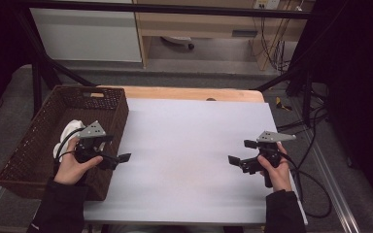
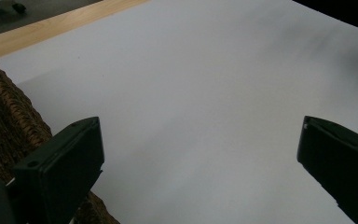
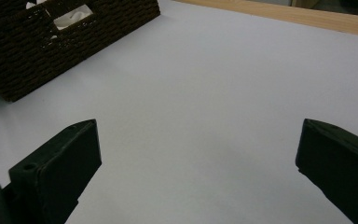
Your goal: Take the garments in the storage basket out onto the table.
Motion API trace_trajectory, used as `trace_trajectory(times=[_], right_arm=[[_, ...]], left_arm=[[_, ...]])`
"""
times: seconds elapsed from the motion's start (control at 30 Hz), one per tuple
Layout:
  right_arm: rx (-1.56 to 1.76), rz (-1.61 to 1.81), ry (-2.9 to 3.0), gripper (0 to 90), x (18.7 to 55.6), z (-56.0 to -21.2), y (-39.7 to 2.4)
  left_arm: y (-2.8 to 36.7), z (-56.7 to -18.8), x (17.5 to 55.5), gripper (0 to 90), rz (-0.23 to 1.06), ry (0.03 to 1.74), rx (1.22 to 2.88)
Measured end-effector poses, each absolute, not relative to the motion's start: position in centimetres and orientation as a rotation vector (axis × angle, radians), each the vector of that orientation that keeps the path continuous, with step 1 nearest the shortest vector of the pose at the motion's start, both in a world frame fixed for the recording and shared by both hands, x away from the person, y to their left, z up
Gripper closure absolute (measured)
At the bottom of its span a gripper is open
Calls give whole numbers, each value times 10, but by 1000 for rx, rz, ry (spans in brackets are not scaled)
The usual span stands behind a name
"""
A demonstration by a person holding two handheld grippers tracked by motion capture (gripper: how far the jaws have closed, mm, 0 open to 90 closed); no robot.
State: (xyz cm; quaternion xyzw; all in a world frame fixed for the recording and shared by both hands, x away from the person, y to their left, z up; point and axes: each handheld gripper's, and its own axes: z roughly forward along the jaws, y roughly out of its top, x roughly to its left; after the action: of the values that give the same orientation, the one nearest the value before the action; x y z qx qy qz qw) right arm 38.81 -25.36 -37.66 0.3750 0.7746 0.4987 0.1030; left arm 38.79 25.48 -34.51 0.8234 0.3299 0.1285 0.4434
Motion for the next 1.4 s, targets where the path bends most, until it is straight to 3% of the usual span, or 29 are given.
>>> trace_trajectory(times=[1.4], right_arm=[[1104,1456,2288,6,388,-377,-254]], left_arm=[[293,-329,381,3,378,903,2019]])
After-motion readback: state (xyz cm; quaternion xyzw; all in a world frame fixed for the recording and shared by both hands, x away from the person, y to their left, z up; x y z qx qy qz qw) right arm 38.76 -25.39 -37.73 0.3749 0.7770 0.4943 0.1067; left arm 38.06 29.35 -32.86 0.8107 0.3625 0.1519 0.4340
